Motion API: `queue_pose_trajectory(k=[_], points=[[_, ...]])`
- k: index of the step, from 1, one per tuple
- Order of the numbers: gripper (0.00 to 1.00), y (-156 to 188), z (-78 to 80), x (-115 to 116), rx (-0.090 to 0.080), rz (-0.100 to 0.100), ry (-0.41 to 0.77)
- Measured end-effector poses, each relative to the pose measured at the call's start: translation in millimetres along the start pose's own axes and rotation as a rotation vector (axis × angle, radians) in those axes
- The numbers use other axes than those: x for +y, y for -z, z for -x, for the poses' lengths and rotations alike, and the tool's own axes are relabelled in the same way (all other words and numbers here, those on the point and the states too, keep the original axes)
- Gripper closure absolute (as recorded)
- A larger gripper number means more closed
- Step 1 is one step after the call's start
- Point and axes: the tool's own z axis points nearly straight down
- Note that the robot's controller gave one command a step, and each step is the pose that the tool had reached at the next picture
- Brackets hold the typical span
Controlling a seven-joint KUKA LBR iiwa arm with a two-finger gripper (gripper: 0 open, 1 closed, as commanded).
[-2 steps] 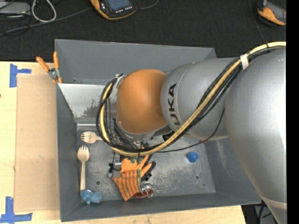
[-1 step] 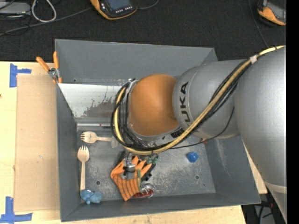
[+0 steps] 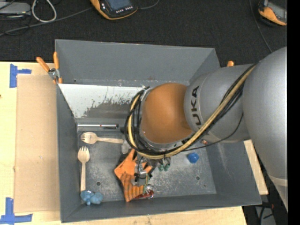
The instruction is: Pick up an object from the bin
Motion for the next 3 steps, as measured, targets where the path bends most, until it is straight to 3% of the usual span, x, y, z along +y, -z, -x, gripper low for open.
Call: queue_pose_trajectory(k=[1,2,3], points=[[1.00,-38.5,-2.2,-33.3,0.001,0.001,0.431],[1.00,-38.1,-2.4,-33.3,0.001,0.001,0.430],[1.00,37.4,-17.4,-30.2,0.006,0.003,0.441]])
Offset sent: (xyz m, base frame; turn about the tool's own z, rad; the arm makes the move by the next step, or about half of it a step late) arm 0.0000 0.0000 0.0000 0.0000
